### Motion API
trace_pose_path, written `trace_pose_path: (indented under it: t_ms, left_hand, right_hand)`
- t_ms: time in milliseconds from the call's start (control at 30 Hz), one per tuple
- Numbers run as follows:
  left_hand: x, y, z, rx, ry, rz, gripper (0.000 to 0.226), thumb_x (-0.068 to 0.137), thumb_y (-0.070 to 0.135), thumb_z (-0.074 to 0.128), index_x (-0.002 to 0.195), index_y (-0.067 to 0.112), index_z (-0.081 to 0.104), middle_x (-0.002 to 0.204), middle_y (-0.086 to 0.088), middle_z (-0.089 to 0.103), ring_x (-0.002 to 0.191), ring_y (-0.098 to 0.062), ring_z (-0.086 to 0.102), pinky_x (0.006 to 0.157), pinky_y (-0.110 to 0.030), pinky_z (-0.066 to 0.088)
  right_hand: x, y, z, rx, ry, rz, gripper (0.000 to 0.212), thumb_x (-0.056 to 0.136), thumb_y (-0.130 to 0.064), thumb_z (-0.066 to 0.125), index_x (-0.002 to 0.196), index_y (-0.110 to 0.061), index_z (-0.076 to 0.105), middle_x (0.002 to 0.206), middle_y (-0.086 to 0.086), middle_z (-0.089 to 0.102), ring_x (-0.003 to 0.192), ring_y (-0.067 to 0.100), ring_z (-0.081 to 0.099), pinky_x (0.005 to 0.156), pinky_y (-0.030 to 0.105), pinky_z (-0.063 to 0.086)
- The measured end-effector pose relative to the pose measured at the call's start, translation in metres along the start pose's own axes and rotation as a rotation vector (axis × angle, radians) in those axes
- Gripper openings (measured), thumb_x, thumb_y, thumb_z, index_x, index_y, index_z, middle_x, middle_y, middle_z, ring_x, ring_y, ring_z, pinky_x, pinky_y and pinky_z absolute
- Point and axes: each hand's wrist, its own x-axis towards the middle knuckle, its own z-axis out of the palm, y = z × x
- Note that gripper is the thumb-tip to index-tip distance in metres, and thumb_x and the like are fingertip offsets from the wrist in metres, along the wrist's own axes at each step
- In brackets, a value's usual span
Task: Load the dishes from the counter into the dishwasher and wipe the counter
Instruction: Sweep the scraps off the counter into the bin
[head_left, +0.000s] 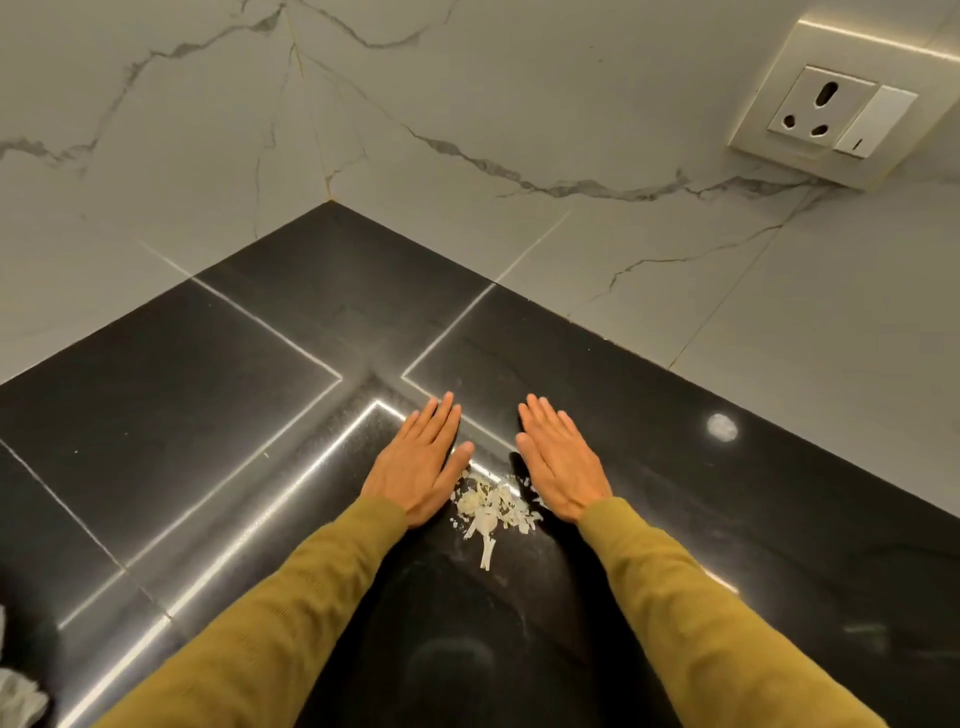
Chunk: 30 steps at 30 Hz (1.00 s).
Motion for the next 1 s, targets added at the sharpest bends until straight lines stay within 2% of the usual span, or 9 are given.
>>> trace_pose_path:
  t_ms: [167, 267, 400, 533, 667, 767, 867, 933, 1000]
  left_hand:
    - [-0.027, 0.017, 0.008, -0.013, -0.003, 0.083, 0.06, 0.106, 0.044, 0.01, 0.158, 0.016, -0.001, 0.163, 0.006, -0.013, 0.15, -0.004, -0.015, 0.122, -0.023, -0.011]
    - [-0.054, 0.033, 0.019, -0.053, -0.018, 0.075, 0.068, 0.098, 0.05, -0.005, 0.156, 0.016, -0.003, 0.164, 0.004, -0.011, 0.149, -0.003, -0.016, 0.119, -0.019, -0.016]
    - [-0.098, 0.051, 0.028, -0.071, -0.011, 0.039, 0.076, 0.086, 0.055, -0.023, 0.151, 0.018, -0.011, 0.161, 0.005, -0.017, 0.145, -0.003, -0.025, 0.119, -0.021, -0.018]
    - [-0.148, 0.08, 0.04, -0.15, 0.017, -0.05, 0.074, 0.086, 0.055, -0.022, 0.151, 0.022, -0.012, 0.159, 0.009, -0.023, 0.147, 0.001, -0.023, 0.121, -0.022, -0.015]
    - [-0.191, 0.112, 0.062, -0.232, 0.091, -0.144, 0.082, 0.083, 0.062, -0.026, 0.153, 0.023, -0.006, 0.163, 0.009, -0.015, 0.146, 0.006, -0.022, 0.122, -0.024, -0.01]
    - [-0.22, 0.135, 0.076, -0.349, 0.154, -0.221, 0.08, 0.086, 0.067, -0.018, 0.153, 0.027, -0.001, 0.162, 0.016, -0.008, 0.146, 0.01, -0.014, 0.122, -0.021, -0.007]
    - [-0.231, 0.148, 0.076, -0.612, 0.322, -0.287, 0.075, 0.094, 0.07, 0.007, 0.154, 0.025, 0.017, 0.16, 0.022, 0.007, 0.149, 0.008, 0.003, 0.124, -0.021, 0.002]
    - [-0.234, 0.155, 0.067, -0.859, 0.517, -0.389, 0.07, 0.096, 0.061, 0.029, 0.152, 0.019, 0.035, 0.159, 0.018, 0.025, 0.148, 0.007, 0.015, 0.123, -0.021, 0.011]
    - [-0.248, 0.164, 0.06, -1.057, 0.778, -0.519, 0.056, 0.096, 0.047, 0.042, 0.142, 0.016, 0.052, 0.151, 0.01, 0.046, 0.144, 0.001, 0.033, 0.12, -0.022, 0.023]
  right_hand:
    - [-0.025, -0.031, 0.018, 0.018, -0.041, -0.177, 0.06, 0.103, -0.047, 0.005, 0.155, -0.018, 0.009, 0.163, -0.005, 0.002, 0.148, 0.002, -0.005, 0.122, 0.025, -0.005]
    - [-0.048, -0.041, 0.023, 0.042, -0.083, -0.2, 0.051, 0.107, -0.034, 0.016, 0.155, -0.017, 0.009, 0.161, -0.007, 0.0, 0.147, -0.001, -0.007, 0.117, 0.016, -0.011]
    - [-0.09, -0.049, 0.028, 0.087, -0.115, -0.247, 0.063, 0.099, -0.054, 0.0, 0.152, -0.021, 0.007, 0.16, -0.01, 0.001, 0.146, -0.005, -0.009, 0.119, 0.018, -0.009]
    - [-0.136, -0.055, 0.035, 0.117, -0.162, -0.261, 0.059, 0.097, -0.047, 0.003, 0.152, -0.024, 0.006, 0.158, -0.015, -0.003, 0.143, -0.013, -0.012, 0.119, 0.018, -0.007]
    - [-0.181, -0.054, 0.045, 0.133, -0.162, -0.319, 0.075, 0.09, -0.063, -0.013, 0.152, -0.024, 0.005, 0.159, -0.015, -0.004, 0.146, -0.007, -0.007, 0.121, 0.021, -0.004]
    - [-0.213, -0.053, 0.047, 0.215, -0.183, -0.325, 0.079, 0.087, -0.068, -0.013, 0.152, -0.026, 0.008, 0.16, -0.016, 0.002, 0.145, -0.01, -0.006, 0.122, 0.024, -0.001]
    - [-0.226, -0.052, 0.041, 0.432, -0.203, -0.276, 0.069, 0.094, -0.069, 0.008, 0.149, -0.029, 0.021, 0.156, -0.021, 0.017, 0.144, -0.011, 0.007, 0.121, 0.019, 0.003]
    - [-0.213, -0.049, 0.032, 0.598, -0.199, -0.185, 0.056, 0.098, -0.056, 0.027, 0.148, -0.031, 0.031, 0.155, -0.021, 0.025, 0.144, -0.01, 0.015, 0.122, 0.022, 0.009]
    - [-0.191, -0.045, 0.022, 0.633, -0.176, -0.125, 0.055, 0.099, -0.051, 0.032, 0.149, -0.029, 0.034, 0.156, -0.017, 0.024, 0.145, -0.004, 0.017, 0.123, 0.027, 0.011]
